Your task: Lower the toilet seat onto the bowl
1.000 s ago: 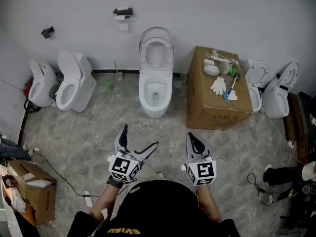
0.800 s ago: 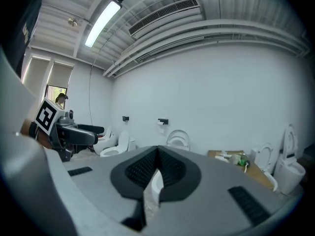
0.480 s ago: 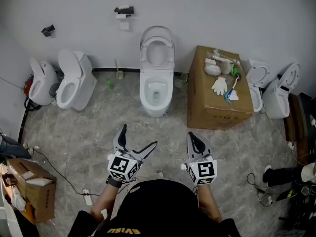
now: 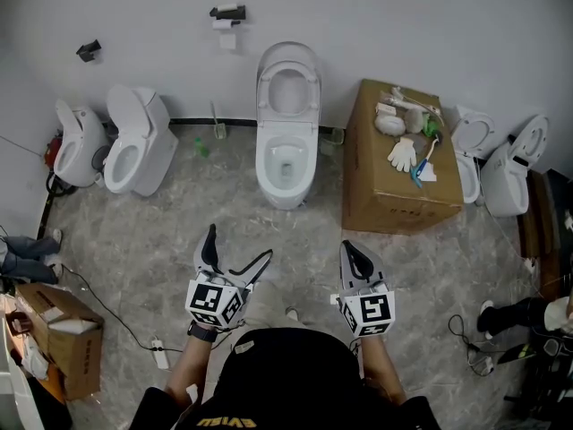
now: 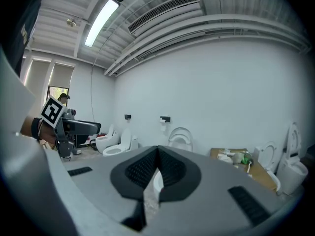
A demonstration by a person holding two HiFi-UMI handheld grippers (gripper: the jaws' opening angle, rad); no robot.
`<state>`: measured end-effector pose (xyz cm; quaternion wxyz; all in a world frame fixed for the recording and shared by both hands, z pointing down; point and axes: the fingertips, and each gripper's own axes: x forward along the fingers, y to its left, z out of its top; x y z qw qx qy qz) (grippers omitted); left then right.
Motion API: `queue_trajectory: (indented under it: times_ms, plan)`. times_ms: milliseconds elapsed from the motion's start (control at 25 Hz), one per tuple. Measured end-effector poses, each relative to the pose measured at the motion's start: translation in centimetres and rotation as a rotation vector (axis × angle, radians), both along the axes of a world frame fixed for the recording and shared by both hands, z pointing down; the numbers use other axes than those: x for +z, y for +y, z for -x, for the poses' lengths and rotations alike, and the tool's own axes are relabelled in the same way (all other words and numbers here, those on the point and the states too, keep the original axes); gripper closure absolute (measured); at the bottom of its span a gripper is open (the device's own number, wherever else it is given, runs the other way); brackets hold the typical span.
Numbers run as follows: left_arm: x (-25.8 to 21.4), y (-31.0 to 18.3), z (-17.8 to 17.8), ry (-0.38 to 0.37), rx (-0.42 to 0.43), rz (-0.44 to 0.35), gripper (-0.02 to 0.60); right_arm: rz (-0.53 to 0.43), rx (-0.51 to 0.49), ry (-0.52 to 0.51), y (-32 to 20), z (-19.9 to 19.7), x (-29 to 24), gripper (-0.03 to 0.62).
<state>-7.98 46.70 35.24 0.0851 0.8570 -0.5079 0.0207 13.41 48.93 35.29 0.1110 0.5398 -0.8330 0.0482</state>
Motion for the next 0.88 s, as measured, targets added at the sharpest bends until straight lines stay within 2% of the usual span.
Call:
queue_trajectory:
  times_ms: [240,560,680,880]
  plan:
    - [-0.1,-2.1,2.6,-0.024,-0.064,-0.007,-0.002,0.036,0.005,-0.016,-1.6,-0.3,1.4,0.602]
    - [-0.6,-6.7,2.8,-0.038,-0.034,-0.044,0.0,0.067,0.031,-0.023,-6.4,-0.5,2.0,0.602]
    - [-1.7,-9.1,3.1,-0.002,-0.028,-0.076,0.0,0.083,0.031,-0.026,-8.6,0.1,2.2,0.602]
    - [-2.6,-13.0,4.7,0.012,-0.02,-0.092,0.002,0.09,0.051,-0.02,-12.2,1.3,1.2,0.602]
